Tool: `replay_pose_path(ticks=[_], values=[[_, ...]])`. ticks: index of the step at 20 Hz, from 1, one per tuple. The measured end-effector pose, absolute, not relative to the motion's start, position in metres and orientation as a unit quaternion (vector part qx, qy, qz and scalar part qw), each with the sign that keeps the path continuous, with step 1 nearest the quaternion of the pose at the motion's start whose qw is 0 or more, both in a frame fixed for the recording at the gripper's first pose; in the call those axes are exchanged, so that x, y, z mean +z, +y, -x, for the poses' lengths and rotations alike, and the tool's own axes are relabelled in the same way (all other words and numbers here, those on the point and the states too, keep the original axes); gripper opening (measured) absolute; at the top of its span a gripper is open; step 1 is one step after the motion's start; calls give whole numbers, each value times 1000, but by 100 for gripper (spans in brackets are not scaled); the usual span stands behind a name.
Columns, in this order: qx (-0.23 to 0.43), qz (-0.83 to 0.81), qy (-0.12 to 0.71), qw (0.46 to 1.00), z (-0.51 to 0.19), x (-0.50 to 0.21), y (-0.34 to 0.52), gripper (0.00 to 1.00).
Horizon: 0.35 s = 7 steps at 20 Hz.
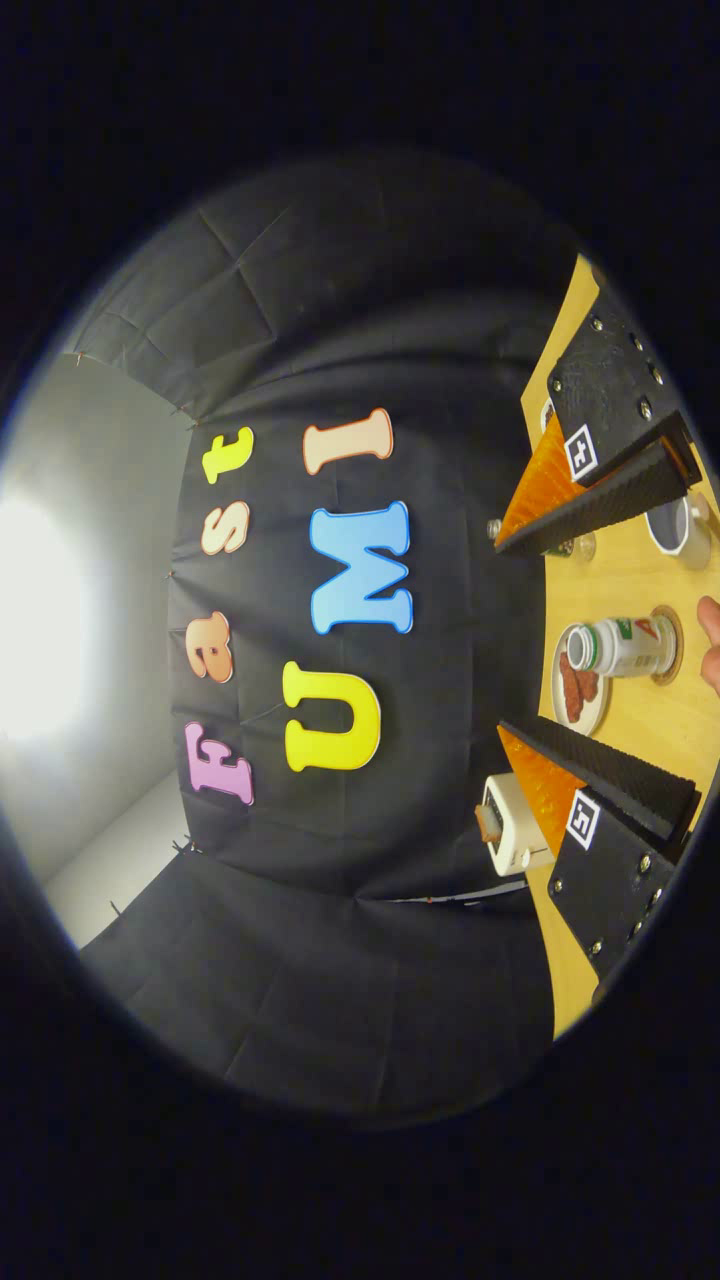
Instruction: Take the bottle from table, then pour the juice into the cup, finally place the bottle on the coaster
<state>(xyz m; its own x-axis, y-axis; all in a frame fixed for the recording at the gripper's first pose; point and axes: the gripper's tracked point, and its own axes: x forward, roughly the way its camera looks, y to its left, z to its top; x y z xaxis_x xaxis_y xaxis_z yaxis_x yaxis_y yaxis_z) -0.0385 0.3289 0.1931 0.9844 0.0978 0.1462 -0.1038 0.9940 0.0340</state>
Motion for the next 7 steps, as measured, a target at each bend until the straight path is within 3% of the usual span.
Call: replay_pose_path(ticks=[7], values=[[54, -33, -109, 992, 43, 197, 245, 96]])
